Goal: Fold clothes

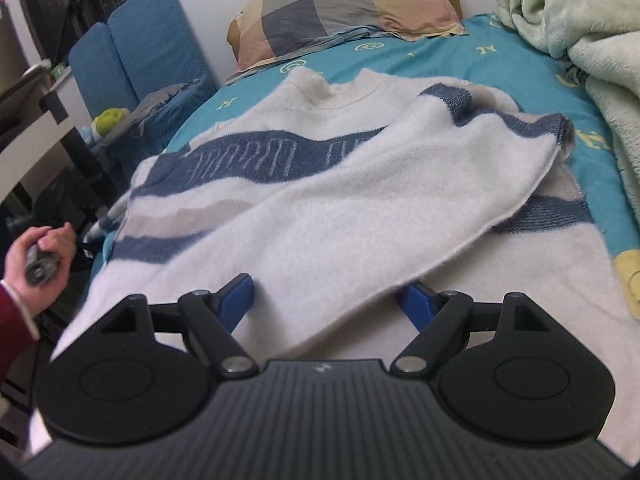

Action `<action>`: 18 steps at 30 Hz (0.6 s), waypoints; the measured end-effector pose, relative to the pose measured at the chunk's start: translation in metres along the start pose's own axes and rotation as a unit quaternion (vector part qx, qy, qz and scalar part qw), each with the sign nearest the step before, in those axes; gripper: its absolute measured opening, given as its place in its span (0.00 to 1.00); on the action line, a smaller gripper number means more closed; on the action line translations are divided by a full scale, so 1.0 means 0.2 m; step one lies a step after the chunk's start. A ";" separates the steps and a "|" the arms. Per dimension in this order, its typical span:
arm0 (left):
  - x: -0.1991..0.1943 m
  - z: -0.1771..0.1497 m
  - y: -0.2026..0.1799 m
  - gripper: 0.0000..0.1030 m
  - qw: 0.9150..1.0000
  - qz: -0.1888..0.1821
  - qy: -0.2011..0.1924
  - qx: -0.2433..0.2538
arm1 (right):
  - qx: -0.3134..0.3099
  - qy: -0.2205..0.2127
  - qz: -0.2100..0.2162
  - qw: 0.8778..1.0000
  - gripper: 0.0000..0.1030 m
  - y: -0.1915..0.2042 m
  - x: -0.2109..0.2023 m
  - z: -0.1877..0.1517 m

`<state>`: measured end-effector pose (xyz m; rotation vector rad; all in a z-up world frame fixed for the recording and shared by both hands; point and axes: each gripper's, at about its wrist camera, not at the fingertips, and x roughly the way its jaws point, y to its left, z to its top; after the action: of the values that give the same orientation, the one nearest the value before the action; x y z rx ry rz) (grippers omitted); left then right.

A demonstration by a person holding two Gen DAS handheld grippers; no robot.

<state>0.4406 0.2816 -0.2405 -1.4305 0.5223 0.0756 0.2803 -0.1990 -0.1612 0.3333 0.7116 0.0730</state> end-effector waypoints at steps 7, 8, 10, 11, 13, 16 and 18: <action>0.19 0.19 0.13 0.71 0.999 0.043 -0.006 -0.007 | 0.000 0.002 0.006 1.000 0.83 -0.01 0.05 0.02; 0.21 0.20 0.13 0.60 0.998 0.054 0.000 0.016 | -0.002 0.003 0.008 1.000 0.82 -0.01 0.04 0.02; 0.24 0.21 0.10 0.45 0.995 0.071 0.007 0.067 | -0.001 0.004 0.009 1.000 0.81 -0.02 0.02 0.03; 0.24 0.21 0.07 0.37 0.993 0.076 0.005 0.087 | -0.001 0.006 0.012 1.000 0.81 -0.02 0.01 0.03; 0.20 0.20 -0.03 0.27 0.986 0.086 -0.007 0.141 | -0.010 0.007 0.009 1.000 0.81 -0.03 -0.01 0.04; 0.11 0.14 -0.25 0.22 0.969 0.094 -0.030 0.225 | -0.030 -0.007 0.000 1.000 0.81 -0.02 -0.06 0.06; 0.03 0.07 -0.42 0.20 0.953 0.087 -0.049 0.286 | -0.032 -0.016 -0.003 0.999 0.81 -0.02 -0.08 0.07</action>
<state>0.4809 0.2799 -0.1646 -0.8094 0.5334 0.1245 0.2773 -0.2090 -0.1414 0.2705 0.6764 0.0846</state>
